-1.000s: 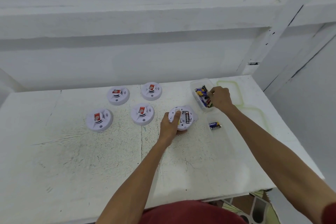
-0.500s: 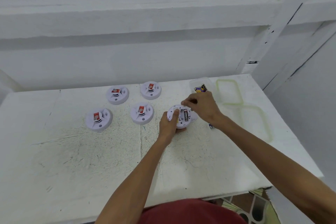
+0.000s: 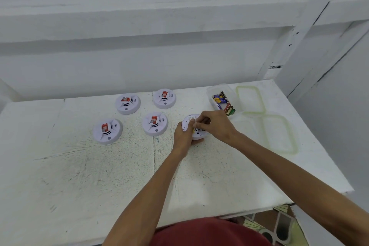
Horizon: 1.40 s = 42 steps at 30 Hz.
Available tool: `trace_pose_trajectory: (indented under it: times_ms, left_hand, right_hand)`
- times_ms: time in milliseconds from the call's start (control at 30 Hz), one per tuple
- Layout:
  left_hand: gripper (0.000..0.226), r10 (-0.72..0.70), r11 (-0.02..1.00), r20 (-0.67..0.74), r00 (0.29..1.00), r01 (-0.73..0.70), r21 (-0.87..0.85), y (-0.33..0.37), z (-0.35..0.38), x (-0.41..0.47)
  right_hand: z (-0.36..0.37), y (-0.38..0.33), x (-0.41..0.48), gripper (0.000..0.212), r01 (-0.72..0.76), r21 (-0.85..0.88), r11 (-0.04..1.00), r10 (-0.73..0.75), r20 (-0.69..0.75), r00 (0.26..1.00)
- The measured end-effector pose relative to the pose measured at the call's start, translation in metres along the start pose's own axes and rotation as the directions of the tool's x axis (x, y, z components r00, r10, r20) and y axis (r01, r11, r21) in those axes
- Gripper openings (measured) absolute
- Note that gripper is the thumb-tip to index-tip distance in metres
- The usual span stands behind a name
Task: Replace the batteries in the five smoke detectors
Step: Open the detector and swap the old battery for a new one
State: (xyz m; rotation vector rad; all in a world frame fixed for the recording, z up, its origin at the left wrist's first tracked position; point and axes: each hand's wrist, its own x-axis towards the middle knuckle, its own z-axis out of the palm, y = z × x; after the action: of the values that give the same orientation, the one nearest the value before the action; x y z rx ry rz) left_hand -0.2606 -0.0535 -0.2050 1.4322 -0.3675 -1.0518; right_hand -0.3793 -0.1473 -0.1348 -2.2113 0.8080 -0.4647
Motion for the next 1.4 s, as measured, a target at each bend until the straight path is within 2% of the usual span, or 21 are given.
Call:
trace_pose_trajectory:
  times_ms: [67, 133, 233, 333, 533, 700, 767, 933, 1133, 1400]
  left_hand:
    - [0.042, 0.024, 1.000, 0.017, 1.000, -0.025, 0.020, -0.001, -0.001, 0.002]
    - [0.033, 0.029, 0.999, 0.026, 0.999, -0.030, 0.022, -0.001, -0.002, 0.003]
    - [0.032, 0.064, 0.997, 0.026, 0.998, -0.065, 0.048, -0.001, -0.001, 0.002]
    - [0.035, 0.091, 0.995, 0.012, 0.996, -0.092, 0.050, -0.003, -0.002, 0.002]
    - [0.035, 0.083, 0.995, -0.001, 0.997, -0.083, 0.053, 0.000, -0.003, 0.001]
    - [0.040, 0.074, 0.995, 0.002, 0.997, -0.074, 0.070, 0.000, -0.003, -0.001]
    - [0.040, 0.084, 0.994, 0.007, 0.996, -0.084, 0.071, 0.002, -0.004, -0.003]
    - [0.040, 0.050, 0.999, 0.031, 0.998, -0.050, 0.000, 0.003, -0.006, -0.003]
    - [0.040, 0.008, 0.996, 0.015, 1.000, -0.007, -0.087, 0.002, -0.006, -0.005]
    - [0.039, -0.034, 0.973, -0.011, 0.999, 0.031, -0.229, 0.006, -0.004, -0.007]
  right_hand:
    - [0.001, 0.005, 0.003, 0.021, 0.032, -0.097, 0.995, -0.032, -0.005, 0.999]
    - [0.001, 0.010, 0.006, 0.038, 0.016, -0.180, 0.984, -0.011, 0.031, 0.999]
    - [0.000, 0.014, 0.006, 0.054, -0.017, -0.123, 0.992, 0.031, 0.114, 0.993]
    - [0.000, 0.016, 0.006, 0.050, -0.013, -0.097, 0.995, 0.025, 0.125, 0.992]
    - [0.001, 0.017, 0.003, 0.042, 0.023, -0.159, 0.987, -0.004, 0.116, 0.993]
    - [0.001, 0.015, 0.007, 0.041, -0.098, -0.021, 0.995, 0.099, 0.070, 0.993]
    - [0.001, 0.013, 0.010, 0.042, -0.112, -0.029, 0.993, 0.114, 0.077, 0.991]
    - [0.001, 0.010, 0.016, 0.042, -0.124, -0.034, 0.992, 0.126, 0.087, 0.988]
    - [0.000, 0.010, 0.021, 0.043, -0.275, 0.116, 0.954, 0.258, 0.142, 0.956]
    - [0.001, -0.001, 0.027, 0.035, -0.313, 0.245, 0.918, 0.256, 0.238, 0.937]
